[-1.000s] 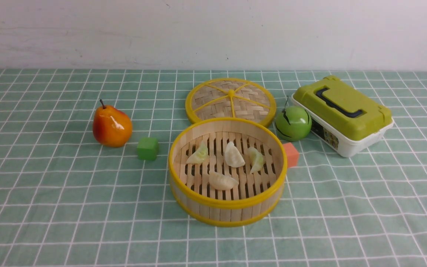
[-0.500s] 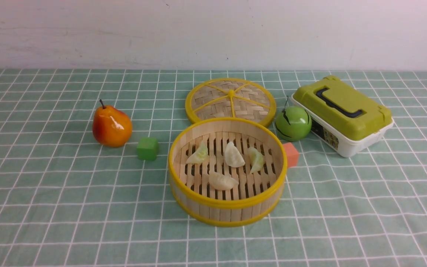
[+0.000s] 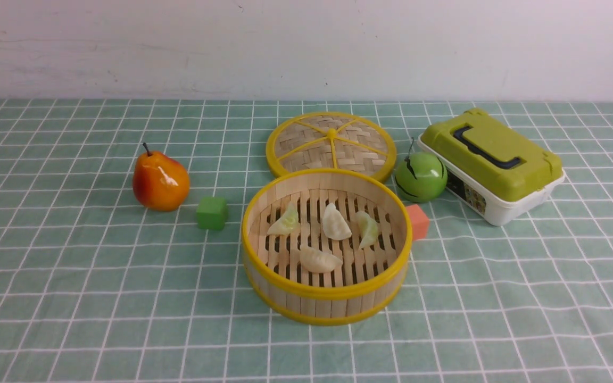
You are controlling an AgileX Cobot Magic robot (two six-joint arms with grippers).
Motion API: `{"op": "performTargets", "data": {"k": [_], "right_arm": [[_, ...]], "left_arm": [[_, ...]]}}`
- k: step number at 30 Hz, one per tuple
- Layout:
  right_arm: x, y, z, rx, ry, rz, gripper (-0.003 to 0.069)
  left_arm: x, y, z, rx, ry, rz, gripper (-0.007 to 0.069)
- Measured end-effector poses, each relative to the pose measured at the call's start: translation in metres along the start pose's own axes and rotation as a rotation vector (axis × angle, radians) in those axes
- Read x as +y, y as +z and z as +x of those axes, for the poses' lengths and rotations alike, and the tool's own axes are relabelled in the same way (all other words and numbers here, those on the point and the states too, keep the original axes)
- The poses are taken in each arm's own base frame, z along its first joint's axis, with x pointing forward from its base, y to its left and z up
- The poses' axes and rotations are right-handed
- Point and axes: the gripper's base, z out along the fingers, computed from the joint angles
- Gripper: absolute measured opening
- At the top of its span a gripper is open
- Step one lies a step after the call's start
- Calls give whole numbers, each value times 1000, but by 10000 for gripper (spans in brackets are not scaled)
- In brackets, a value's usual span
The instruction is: Put the dumplings into the steamer on the table with the blue tablecloth.
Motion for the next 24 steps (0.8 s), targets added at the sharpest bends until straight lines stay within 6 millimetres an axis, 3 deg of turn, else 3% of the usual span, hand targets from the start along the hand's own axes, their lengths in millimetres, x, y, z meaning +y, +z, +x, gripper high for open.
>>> {"op": "performTargets", "data": {"k": [24], "right_arm": [[0,0,0,0,0,0,95]], "left_arm": [[0,0,0,0,-1,0,-3]]}}
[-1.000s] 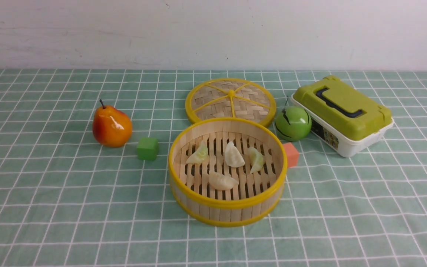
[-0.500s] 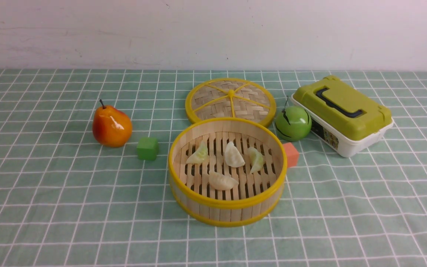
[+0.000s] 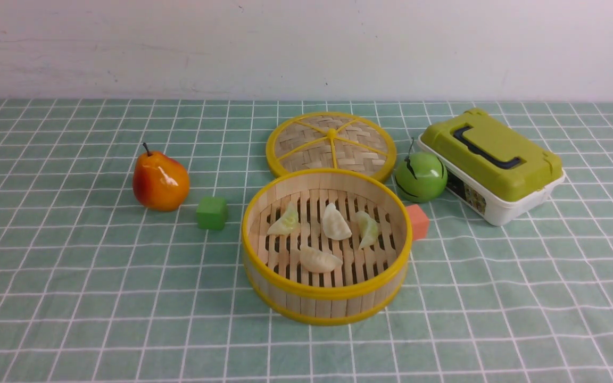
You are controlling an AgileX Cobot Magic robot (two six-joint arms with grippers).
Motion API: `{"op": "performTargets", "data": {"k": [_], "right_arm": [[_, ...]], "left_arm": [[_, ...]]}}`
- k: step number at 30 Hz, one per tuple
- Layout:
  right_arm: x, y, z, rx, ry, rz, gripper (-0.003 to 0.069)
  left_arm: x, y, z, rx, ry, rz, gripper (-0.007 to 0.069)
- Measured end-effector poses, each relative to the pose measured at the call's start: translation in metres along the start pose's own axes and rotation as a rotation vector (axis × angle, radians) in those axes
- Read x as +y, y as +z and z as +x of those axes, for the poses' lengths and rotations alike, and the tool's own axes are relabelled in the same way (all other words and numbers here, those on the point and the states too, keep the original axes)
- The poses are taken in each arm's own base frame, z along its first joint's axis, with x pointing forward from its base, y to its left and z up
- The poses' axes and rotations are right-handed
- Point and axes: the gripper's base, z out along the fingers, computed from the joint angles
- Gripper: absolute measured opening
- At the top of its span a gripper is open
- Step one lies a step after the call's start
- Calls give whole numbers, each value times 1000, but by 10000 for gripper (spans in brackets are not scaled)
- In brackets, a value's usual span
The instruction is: Put the dumplings into the steamer on the table with the blue tablecloth.
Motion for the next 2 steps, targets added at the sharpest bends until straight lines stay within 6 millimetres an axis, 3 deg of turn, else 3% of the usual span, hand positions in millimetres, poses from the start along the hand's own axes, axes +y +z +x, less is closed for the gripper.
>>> {"op": "performTargets", "data": {"k": [2], "right_arm": [[0,0,0,0,0,0,97]], "left_arm": [[0,0,0,0,0,0,-3]]}}
